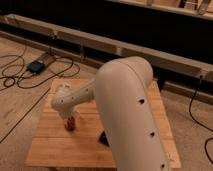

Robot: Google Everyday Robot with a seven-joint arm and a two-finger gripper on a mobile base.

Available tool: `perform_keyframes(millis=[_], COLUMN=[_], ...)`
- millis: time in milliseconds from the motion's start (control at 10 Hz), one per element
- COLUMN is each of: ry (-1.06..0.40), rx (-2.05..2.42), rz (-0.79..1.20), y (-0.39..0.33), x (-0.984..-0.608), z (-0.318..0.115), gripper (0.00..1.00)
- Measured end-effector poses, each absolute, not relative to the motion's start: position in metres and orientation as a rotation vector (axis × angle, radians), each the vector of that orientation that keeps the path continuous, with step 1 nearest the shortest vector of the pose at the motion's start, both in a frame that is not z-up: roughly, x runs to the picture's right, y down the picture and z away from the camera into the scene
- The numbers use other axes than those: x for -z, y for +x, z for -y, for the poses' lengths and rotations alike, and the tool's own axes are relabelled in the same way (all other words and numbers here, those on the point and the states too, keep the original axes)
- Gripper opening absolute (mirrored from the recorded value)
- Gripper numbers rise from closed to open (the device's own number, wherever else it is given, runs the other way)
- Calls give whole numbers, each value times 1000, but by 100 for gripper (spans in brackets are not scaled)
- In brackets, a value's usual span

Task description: Place the pepper in the ceramic cup

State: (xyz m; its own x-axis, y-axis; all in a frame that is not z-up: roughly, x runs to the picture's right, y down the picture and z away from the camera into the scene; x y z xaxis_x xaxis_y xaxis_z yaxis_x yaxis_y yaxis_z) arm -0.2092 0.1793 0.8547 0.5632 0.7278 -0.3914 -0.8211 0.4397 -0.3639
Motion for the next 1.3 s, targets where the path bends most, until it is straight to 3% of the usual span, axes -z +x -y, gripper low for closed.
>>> perform_keyframes(millis=[600, 1000, 1300], ry=[-554, -549, -499], rx=[-982, -1037, -1128], rz=[-192, -170, -130], y=[-205, -189, -157], x=[-856, -839, -826], z=[-178, -145, -93], gripper=[3, 0, 0])
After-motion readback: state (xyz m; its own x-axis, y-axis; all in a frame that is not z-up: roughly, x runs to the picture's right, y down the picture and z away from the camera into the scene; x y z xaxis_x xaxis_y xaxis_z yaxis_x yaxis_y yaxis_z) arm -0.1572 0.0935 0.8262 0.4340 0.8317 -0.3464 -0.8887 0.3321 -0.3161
